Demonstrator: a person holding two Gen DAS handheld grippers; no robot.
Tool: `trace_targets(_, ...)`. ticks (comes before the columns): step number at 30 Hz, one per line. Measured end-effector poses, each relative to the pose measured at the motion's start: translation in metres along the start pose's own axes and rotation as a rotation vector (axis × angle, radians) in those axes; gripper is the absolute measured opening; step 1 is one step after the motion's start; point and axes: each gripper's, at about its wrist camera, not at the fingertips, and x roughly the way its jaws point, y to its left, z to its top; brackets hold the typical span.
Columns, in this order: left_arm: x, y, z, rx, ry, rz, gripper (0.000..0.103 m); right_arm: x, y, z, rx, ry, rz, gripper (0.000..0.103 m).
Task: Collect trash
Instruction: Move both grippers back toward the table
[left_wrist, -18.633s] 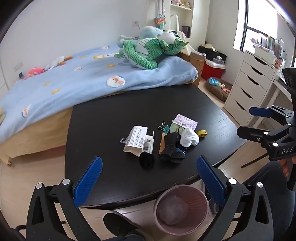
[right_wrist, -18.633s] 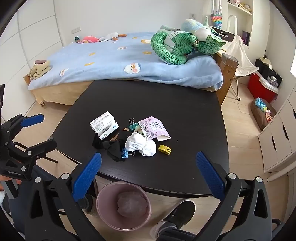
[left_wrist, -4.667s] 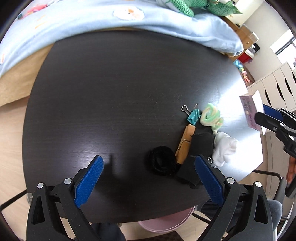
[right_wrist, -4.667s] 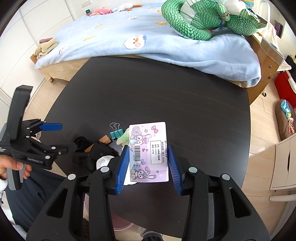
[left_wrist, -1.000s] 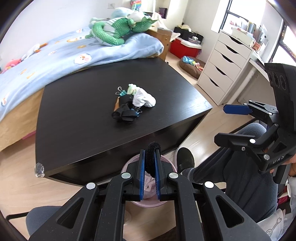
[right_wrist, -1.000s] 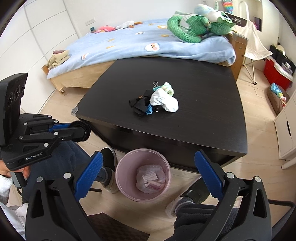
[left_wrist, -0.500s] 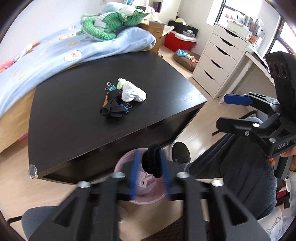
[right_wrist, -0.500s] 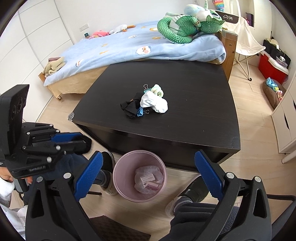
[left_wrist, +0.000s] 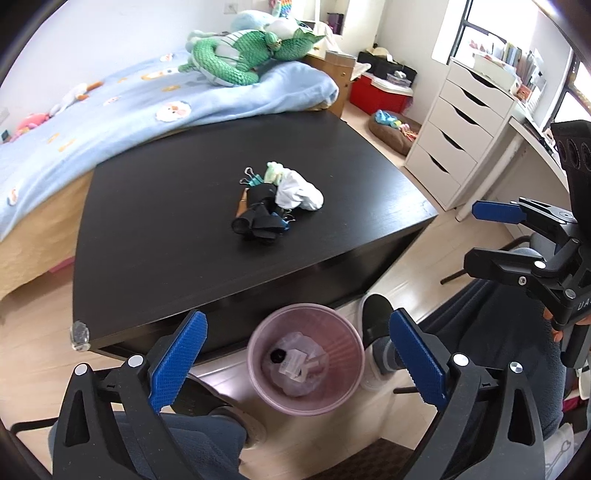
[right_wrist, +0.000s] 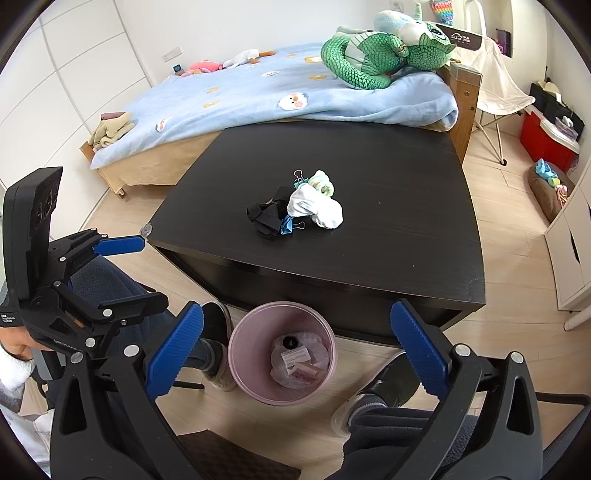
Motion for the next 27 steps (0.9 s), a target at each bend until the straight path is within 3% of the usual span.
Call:
trace_targets(13, -0.002, 0.014, 0.007, -0.046, -0.039, 0.025, 0.095, 0.010, 0.002, 0.011, -0.016, -0.004, 0.019, 0.100)
trace_targets(27, 0.000, 0.036, 0.020, -0.090, -0.062, 0.034, 0.095, 0.057, -0.006, 0.072, -0.182, 0.013, 0.025, 0.100)
